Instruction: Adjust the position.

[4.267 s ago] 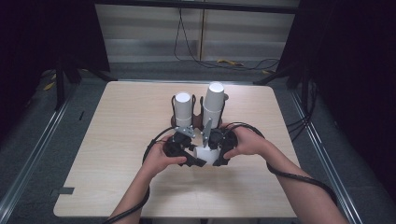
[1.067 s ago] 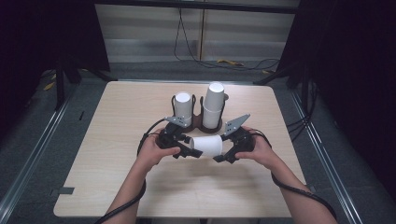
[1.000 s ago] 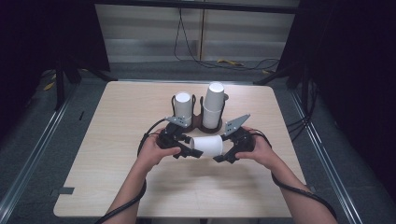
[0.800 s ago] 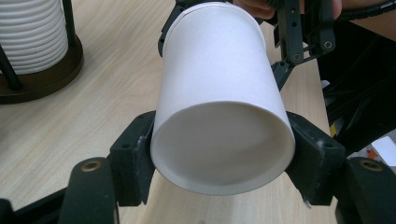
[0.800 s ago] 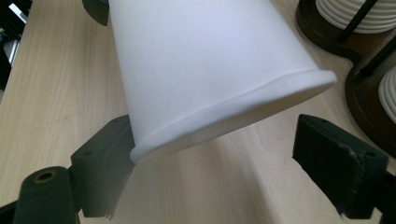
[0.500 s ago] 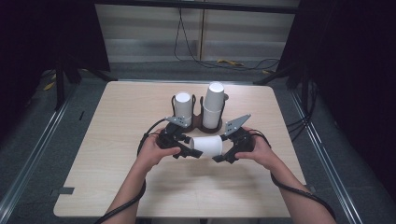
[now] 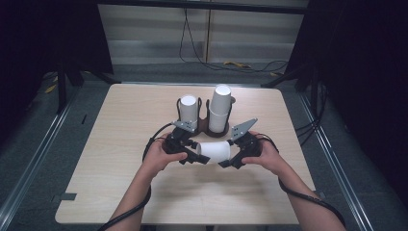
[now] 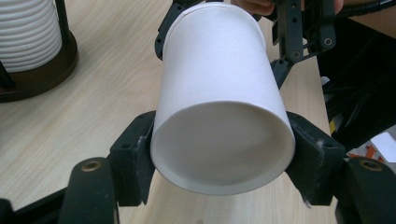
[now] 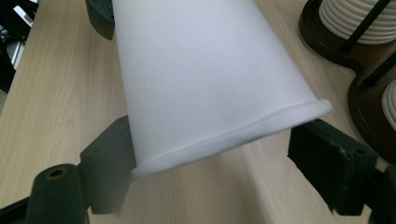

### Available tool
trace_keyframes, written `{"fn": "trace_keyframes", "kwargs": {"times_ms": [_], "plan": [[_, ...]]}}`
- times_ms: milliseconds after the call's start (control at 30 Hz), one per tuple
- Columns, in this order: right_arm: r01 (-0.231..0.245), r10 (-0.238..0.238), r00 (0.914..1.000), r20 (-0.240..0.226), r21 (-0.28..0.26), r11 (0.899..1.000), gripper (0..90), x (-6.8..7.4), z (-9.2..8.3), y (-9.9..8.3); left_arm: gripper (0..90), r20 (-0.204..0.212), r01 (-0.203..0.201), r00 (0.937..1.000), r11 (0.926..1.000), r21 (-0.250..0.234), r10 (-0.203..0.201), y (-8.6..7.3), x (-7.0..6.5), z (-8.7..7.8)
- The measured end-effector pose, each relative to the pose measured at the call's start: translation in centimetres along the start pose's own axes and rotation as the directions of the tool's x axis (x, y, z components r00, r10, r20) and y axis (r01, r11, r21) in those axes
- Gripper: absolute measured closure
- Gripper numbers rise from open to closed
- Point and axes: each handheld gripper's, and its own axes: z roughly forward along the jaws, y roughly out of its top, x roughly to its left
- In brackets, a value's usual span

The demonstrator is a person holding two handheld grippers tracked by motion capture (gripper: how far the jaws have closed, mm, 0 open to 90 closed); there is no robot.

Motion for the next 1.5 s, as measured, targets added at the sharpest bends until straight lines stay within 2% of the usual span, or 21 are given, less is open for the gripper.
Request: {"fn": "trace_keyframes", "kwargs": {"times_ms": [300, 567, 667, 867, 933, 1000, 1100, 1400, 1433, 1500], "plan": [[-0.002, 0.002, 1.0, 0.002, 0.004, 1.0, 14.2, -0.08, 0.19, -0.01, 33.2, 0.003, -0.001, 1.0, 1.0, 0.002, 0.001, -0.05, 0.0, 0.1], [0.006, -0.006, 0.9999, -0.01, -0.015, 1.0, 14.7, 0.1, 0.29, 0.26, 33.2, 0.017, -0.008, 0.9998, 0.9999, 0.011, 0.007, -0.02, 0.01, 0.47], [0.024, -0.024, 0.9997, -0.006, 0.0, 1.0, 15.9, 0.21, 0.34, 0.35, 33.2, 0.018, -0.003, 0.9998, 0.9999, 0.013, 0.003, -0.07, 0.04, 0.5], [0.032, -0.032, 0.9995, 0.002, -0.024, 0.999, 16.9, 0.17, 0.08, 0.25, 32.6, 0.018, 0.01, 0.9998, 0.9999, 0.001, -0.01, -0.1, 0.14, 0.37], [0.025, -0.025, 0.9997, -0.004, -0.038, 0.999, 17.2, 0.14, -0.04, 0.29, 32.1, 0.008, -0.009, 0.9999, 1.0, 0.002, 0.009, -0.07, 0.17, 0.36], [0.029, -0.029, 0.9996, 0.004, -0.041, 0.999, 17.6, 0.14, -0.17, 0.41, 31.4, 0.003, -0.007, 1.0, 0.9999, 0.007, 0.007, -0.04, 0.12, 0.42], [0.035, -0.035, 0.9994, 0.003, -0.033, 0.999, 18.6, 0.22, -0.24, 0.51, 28.5, -0.022, -0.031, 0.9993, 0.9993, 0.02, 0.031, 0.01, 0.0, 0.44], [0.035, -0.035, 0.9994, 0.0, -0.027, 0.999, 17.1, 0.22, -0.24, 0.37, 31.3, -0.012, -0.038, 0.9992, 0.9982, 0.047, 0.038, 0.07, -0.02, 0.43], [0.033, -0.033, 0.9995, -0.001, -0.027, 0.999, 16.0, 0.22, -0.2, 0.36, 31.9, -0.011, -0.046, 0.9988, 0.9971, 0.06, 0.047, 0.11, -0.03, 0.4], [0.02, -0.02, 0.9998, -0.004, -0.035, 0.999, 14.8, 0.14, -0.23, 0.32, 33.1, -0.005, -0.049, 0.9988, 0.9972, 0.057, 0.049, 0.12, -0.08, 0.52]]}}
